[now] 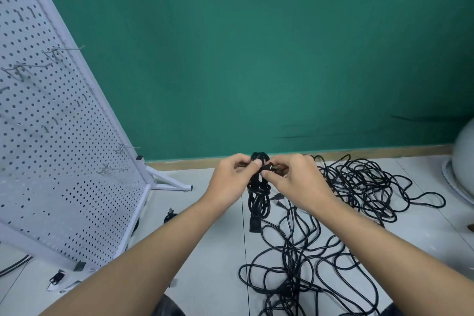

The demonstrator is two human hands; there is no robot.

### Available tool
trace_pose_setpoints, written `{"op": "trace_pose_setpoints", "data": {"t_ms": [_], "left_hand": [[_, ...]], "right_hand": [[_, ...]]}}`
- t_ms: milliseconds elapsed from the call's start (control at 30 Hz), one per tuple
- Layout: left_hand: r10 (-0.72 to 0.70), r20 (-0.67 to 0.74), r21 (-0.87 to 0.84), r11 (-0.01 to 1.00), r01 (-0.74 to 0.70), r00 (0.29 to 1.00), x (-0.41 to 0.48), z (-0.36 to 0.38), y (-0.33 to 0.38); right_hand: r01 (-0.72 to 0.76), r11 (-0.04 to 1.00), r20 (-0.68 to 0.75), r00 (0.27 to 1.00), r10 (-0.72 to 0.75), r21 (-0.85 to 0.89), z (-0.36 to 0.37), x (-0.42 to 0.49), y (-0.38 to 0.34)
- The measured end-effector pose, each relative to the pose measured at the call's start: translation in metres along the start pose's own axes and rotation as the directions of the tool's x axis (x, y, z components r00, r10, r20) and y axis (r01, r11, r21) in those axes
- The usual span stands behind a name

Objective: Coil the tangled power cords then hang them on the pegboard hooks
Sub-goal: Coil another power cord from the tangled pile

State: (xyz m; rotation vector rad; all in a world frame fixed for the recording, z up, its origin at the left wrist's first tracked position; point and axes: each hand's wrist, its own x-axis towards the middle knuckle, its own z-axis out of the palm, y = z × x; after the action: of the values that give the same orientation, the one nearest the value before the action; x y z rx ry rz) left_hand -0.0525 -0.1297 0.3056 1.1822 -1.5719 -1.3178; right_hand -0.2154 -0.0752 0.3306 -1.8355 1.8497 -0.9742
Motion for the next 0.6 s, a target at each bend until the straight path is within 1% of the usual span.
{"op": "trace_pose_setpoints", "data": {"t_ms": [67,133,233,300,367,433,600], "left_hand": [[-0.086,-0.055,-0.079,0.994,0.081,0.995,0.006,-0.006,0.001],[-0.165,-0.080,-0.098,0.983,0.157,0.983,0.007,-0.010,0.003],[-0.220,-0.095,-0.070,0.974,0.214,0.971,0.008,-0.017,0.005],[-0.255,-0.109,-0.105,0.964,0.244,0.961,0.011,-0.025,0.006],[-0.283,-0.126,-0.115,0.956,0.270,0.951,0.014,-0.033,0.009],[-0.295,-0.154,-0.118,0.953,0.279,0.943,0.016,-0.039,0.013],[-0.309,-0.213,-0.182,0.945,0.273,0.927,0.017,-0.049,0.017]], "right_hand": [[0.080,0.996,-0.051,0.995,-0.082,-0.025,0.002,0.001,0.001],[0.159,0.984,-0.044,0.986,-0.163,-0.082,0.006,0.000,0.001],[0.247,0.959,-0.024,0.967,-0.252,-0.137,0.011,-0.004,-0.004],[0.278,0.952,-0.046,0.957,-0.286,-0.127,0.011,-0.006,-0.008],[0.274,0.954,-0.046,0.959,-0.281,-0.120,0.012,-0.010,-0.013],[0.219,0.970,-0.038,0.974,-0.224,-0.106,0.018,-0.013,-0.014],[0.098,0.994,-0.006,0.995,-0.098,0.046,0.030,-0.019,-0.015]]}}
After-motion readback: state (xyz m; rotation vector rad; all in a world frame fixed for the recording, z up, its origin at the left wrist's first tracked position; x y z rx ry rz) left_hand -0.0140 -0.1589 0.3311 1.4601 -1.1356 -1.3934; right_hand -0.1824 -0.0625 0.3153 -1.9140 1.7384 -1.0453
